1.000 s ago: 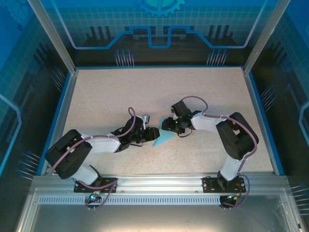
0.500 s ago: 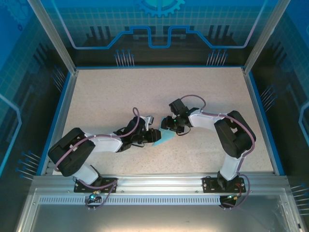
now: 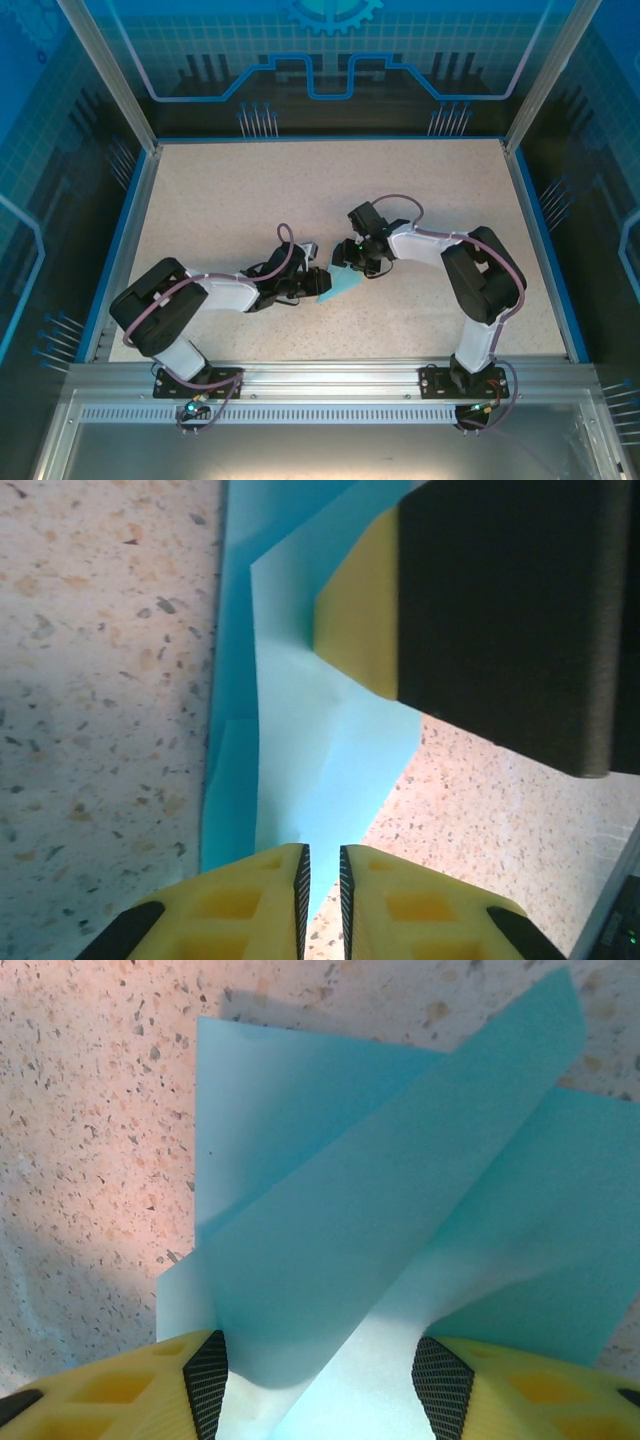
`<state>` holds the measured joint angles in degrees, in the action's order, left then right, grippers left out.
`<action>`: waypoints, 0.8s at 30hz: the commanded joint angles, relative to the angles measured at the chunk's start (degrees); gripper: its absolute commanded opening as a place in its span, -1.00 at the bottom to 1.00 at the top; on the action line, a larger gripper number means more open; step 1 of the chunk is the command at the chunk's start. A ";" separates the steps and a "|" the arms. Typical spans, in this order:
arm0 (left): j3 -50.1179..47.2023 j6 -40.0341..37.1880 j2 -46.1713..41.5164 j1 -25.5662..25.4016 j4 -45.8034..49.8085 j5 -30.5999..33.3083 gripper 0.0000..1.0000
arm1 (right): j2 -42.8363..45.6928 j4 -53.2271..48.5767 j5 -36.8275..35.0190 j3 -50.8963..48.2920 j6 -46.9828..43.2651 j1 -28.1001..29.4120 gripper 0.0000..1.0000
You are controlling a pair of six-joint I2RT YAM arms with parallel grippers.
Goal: Fold a paper plane with a square sheet of paper (pick it up from the middle)
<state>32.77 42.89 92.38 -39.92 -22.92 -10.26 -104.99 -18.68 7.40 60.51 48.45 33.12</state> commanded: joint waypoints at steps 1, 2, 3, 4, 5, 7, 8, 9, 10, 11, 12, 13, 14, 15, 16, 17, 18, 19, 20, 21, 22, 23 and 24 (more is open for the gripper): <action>1.28 -1.37 1.05 -0.29 2.50 1.69 -0.69 | -5.23 -6.54 -6.08 -2.31 0.23 0.27 0.16; 1.32 -1.30 1.13 -0.24 2.83 1.89 -0.69 | -5.39 -6.68 -6.15 -2.24 0.27 0.27 0.16; 1.33 -1.27 1.27 -0.25 2.94 1.92 -0.70 | -5.48 -6.79 -6.17 -2.24 0.32 0.23 0.16; 1.46 -1.16 1.43 -0.25 3.15 1.91 -0.71 | -5.62 -6.81 -6.26 -2.09 0.32 0.27 0.15; 1.55 -1.06 1.64 -0.25 3.27 1.91 -0.71 | -5.79 -6.90 -6.27 -2.06 0.29 0.36 0.16; 1.76 -0.85 2.17 -0.31 3.59 1.74 -0.72 | -6.15 -7.09 -6.43 -1.86 0.20 0.38 0.16; 1.92 -0.79 2.44 -0.29 3.69 1.67 -0.73 | -6.31 -7.24 -6.67 -1.79 0.25 0.41 0.16; 1.94 -0.68 2.66 -0.29 3.71 1.67 -0.73 | -6.46 -7.37 -6.86 -1.72 0.26 0.48 0.16; 1.99 -0.62 2.80 -0.31 3.74 1.56 -0.74 | -6.61 -7.56 -7.25 -1.59 0.21 0.58 0.16; 2.12 -0.45 2.98 -0.25 3.89 1.51 -0.74 | -6.80 -7.90 -7.59 -1.50 0.17 0.69 0.15; 2.24 -0.44 3.02 -0.26 4.02 1.47 -0.74 | -7.00 -8.16 -7.95 -1.35 0.22 0.80 0.15; 2.21 -0.33 2.98 -0.31 4.16 1.45 -0.75 | -7.27 -8.51 -8.46 -1.21 0.18 0.88 0.14; 2.31 -0.27 2.86 -0.31 4.26 1.47 -0.75 | -7.46 -8.81 -8.91 -1.07 0.25 0.93 0.14; 2.29 -0.21 2.66 -0.31 4.28 1.48 -0.75 | -7.59 -9.00 -9.27 -0.97 0.37 0.91 0.14; 2.29 -0.06 2.31 -0.25 4.28 1.31 -0.74 | -7.83 -9.44 -9.75 -0.92 0.42 1.09 0.14; 2.29 0.04 1.84 -0.32 4.33 1.22 -0.73 | -8.03 -9.86 -10.30 -0.74 0.50 1.11 0.13; 2.32 0.28 1.45 -0.18 4.29 1.16 -0.70 | -8.16 -10.25 -10.75 -0.66 0.57 1.23 0.12; 2.16 0.42 0.70 -0.18 4.21 1.12 -0.67 | -8.37 -10.61 -11.15 -0.56 0.77 1.24 0.11; 2.04 0.60 -0.21 -0.16 4.18 1.18 -0.64 | -8.56 -10.74 -11.33 -0.47 0.89 1.24 0.11; 1.87 0.79 -1.03 -0.12 4.19 1.34 -0.62 | -8.73 -10.94 -11.61 -0.36 1.04 1.31 0.10; 1.65 0.97 -1.95 -0.02 4.26 1.64 -0.59 | -8.91 -11.04 -11.87 -0.37 1.25 1.33 0.09; 1.36 1.05 -3.01 0.14 4.41 2.01 -0.57 | -9.13 -11.12 -11.95 -0.37 1.37 1.26 0.08; 1.18 1.30 -3.73 0.34 4.60 2.50 -0.56 | -9.36 -11.31 -12.12 -0.27 1.48 1.33 0.08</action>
<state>33.71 43.57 91.90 -39.90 -19.92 -9.19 -107.28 -23.38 3.14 63.96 49.30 34.61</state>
